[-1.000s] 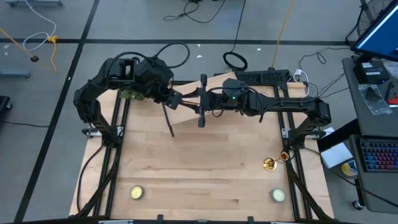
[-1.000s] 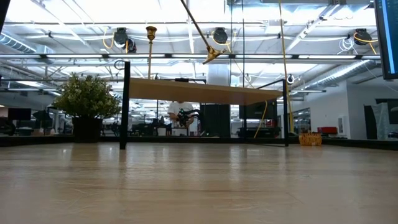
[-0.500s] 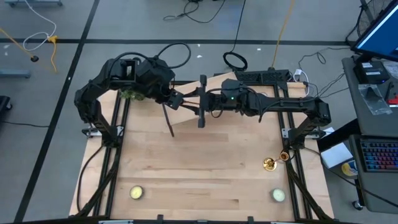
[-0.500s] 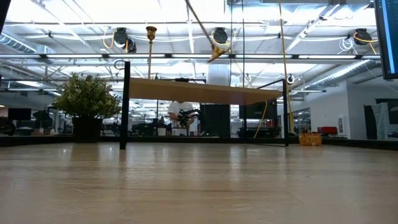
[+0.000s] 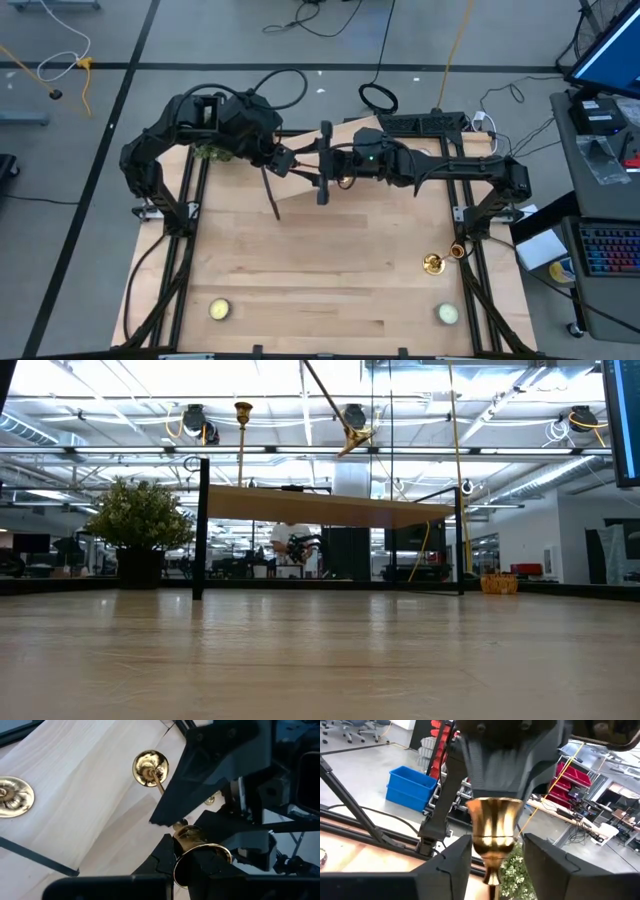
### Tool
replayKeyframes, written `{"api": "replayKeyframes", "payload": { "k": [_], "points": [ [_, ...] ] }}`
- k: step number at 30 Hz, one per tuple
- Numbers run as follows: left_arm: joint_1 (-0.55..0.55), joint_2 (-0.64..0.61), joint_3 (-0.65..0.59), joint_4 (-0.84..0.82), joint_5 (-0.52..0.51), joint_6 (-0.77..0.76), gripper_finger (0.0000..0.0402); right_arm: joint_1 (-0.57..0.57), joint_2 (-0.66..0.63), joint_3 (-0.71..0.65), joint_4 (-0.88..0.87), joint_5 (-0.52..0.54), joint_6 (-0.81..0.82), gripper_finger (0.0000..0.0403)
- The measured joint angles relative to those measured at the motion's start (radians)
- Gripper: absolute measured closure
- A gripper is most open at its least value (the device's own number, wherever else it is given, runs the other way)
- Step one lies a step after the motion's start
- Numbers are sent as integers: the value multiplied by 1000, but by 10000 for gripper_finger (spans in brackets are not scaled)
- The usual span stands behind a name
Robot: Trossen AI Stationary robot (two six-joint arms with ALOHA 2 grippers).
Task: Pick & Place candle stick holders
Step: Put the left gold candle holder on the shelf aligned with gold candle holder
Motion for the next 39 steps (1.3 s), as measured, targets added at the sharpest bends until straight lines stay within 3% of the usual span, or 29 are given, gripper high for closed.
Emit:
{"api": "replayKeyframes", "payload": {
  "k": [12,22,32,39],
  "points": [
    [7,35,2,-3,12,3,386,0,0,0,-10,15,-1,304],
    [7,28,2,3,14,6,385,1,-1,0,-7,46,0,306],
    [7,23,0,18,40,29,304,1,-1,0,-2,48,21,308],
    [13,6,-1,29,73,34,307,1,-2,4,7,47,27,308]
  ]
}}
